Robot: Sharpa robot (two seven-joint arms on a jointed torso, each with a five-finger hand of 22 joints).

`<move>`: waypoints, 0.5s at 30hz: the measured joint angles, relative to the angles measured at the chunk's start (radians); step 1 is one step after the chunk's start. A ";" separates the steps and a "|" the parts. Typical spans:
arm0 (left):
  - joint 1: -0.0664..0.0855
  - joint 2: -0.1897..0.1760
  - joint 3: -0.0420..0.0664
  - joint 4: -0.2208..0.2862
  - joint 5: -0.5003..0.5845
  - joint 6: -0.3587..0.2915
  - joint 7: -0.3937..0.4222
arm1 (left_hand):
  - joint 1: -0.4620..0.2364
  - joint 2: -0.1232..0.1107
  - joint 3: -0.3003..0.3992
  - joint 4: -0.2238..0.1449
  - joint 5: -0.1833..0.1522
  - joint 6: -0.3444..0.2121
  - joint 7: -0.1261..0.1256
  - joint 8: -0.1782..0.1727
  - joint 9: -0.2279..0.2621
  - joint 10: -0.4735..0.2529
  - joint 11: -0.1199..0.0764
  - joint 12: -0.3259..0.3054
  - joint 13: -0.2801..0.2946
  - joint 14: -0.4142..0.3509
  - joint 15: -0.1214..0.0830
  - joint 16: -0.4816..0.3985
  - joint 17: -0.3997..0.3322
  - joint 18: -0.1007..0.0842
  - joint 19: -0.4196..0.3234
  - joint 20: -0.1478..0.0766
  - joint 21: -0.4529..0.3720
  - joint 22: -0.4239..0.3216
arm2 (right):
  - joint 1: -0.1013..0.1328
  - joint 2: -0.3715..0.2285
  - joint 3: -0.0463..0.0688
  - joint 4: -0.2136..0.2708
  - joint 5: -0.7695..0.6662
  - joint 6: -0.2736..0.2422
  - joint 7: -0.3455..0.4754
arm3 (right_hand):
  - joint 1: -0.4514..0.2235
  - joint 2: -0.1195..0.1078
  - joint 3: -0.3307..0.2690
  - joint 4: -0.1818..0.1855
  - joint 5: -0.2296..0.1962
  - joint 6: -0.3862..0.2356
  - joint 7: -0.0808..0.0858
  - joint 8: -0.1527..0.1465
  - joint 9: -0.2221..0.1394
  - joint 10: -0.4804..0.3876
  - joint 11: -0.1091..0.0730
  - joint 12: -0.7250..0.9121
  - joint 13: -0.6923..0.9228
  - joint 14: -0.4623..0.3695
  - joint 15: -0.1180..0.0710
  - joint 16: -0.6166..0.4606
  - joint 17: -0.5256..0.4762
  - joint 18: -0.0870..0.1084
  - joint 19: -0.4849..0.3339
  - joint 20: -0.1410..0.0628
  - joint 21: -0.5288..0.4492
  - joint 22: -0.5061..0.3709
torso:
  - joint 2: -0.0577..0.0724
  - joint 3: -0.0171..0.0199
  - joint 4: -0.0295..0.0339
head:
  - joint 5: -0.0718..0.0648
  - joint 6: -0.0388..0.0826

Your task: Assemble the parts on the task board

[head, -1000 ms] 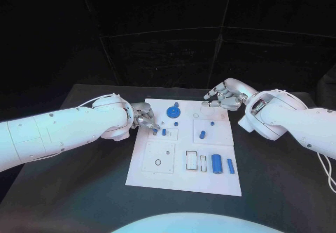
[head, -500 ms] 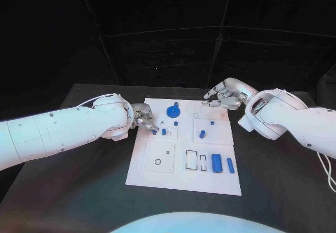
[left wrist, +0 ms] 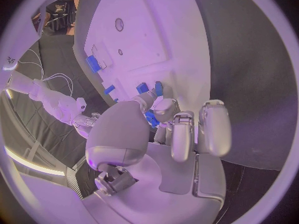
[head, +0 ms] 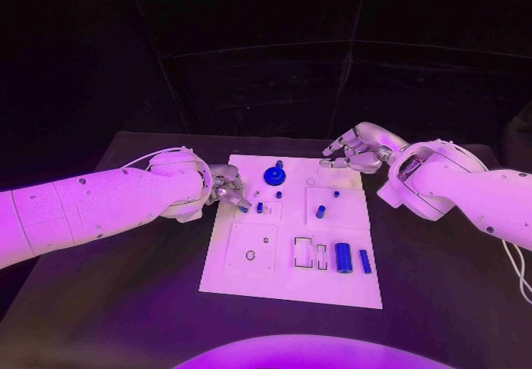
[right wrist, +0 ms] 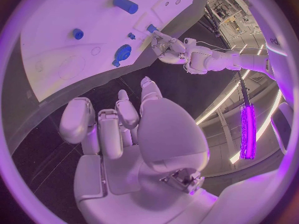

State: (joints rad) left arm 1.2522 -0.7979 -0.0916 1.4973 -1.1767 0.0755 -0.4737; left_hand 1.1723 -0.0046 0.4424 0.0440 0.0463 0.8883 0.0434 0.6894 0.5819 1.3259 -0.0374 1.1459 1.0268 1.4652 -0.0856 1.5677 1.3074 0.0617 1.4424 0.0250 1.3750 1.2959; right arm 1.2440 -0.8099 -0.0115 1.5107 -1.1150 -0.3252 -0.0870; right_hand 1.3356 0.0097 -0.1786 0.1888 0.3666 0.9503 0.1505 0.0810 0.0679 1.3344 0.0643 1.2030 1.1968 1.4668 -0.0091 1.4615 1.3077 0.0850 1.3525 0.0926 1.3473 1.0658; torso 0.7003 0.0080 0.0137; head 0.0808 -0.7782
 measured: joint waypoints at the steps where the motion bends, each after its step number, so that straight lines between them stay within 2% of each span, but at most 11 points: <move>1: 0.000 0.000 0.000 0.000 0.000 0.001 0.000 | 0.000 0.000 0.000 0.000 0.000 0.000 0.000 0.000 0.000 0.000 0.000 0.000 0.000 0.000 0.000 0.000 0.000 0.000 0.000 0.000 0.000 0.000 | 0.000 0.000 0.000 0.000 0.000 0.000 0.000 | 0.000 0.000 0.000 0.000 0.000 0.000 0.000 0.000 0.000 0.000 0.000 0.000 0.000 0.000 0.000 0.000 0.000 0.000 0.000 0.000 0.000 0.000 | 0.000 -0.0001 0.0000 | 0.000 0.000; 12: 0.001 0.001 0.000 0.001 -0.004 0.007 -0.003 | -0.004 -0.004 0.003 0.003 0.000 0.002 -0.002 0.003 0.001 0.000 0.000 0.000 0.000 0.000 0.000 0.000 0.000 0.000 0.000 0.000 0.000 0.000 | 0.000 0.000 0.000 -0.001 0.000 0.001 0.000 | 0.000 0.000 -0.001 0.001 0.000 0.000 0.000 0.000 0.000 0.000 0.000 0.000 0.000 0.000 0.000 0.000 0.000 0.000 0.000 0.000 -0.003 -0.001 | 0.000 0.0000 0.0000 | -0.001 0.000; 15: 0.001 0.003 0.000 -0.001 -0.004 0.007 -0.004 | -0.021 -0.021 0.017 -0.011 0.000 0.004 -0.004 0.012 0.003 0.003 0.004 0.001 0.001 0.000 0.000 0.000 0.000 0.000 0.000 0.000 0.000 0.000 | 0.000 0.000 0.000 -0.001 0.000 0.001 0.000 | 0.000 0.000 -0.003 0.003 0.000 0.000 0.000 0.000 0.000 0.000 0.000 0.000 -0.001 0.000 0.000 0.000 0.000 0.000 0.000 0.000 -0.005 -0.003 | 0.000 0.0001 -0.0001 | -0.001 0.001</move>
State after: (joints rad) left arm 1.2528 -0.7946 -0.0914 1.4967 -1.1811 0.0827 -0.4774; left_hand 1.1514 -0.0252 0.4590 0.0328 0.0463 0.8924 0.0396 0.7012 0.5848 1.3292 -0.0337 1.1471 1.0280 1.4652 -0.0856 1.5677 1.3073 0.0617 1.4424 0.0250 1.3750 1.2958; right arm 1.2440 -0.8095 -0.0115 1.5100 -1.1150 -0.3245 -0.0867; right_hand 1.3357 0.0097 -0.1812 0.1913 0.3666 0.9503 0.1505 0.0810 0.0679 1.3344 0.0643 1.2030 1.1954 1.4668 -0.0091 1.4615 1.3076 0.0851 1.3525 0.0927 1.3427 1.0625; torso 0.7003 0.0081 0.0136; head 0.0801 -0.7773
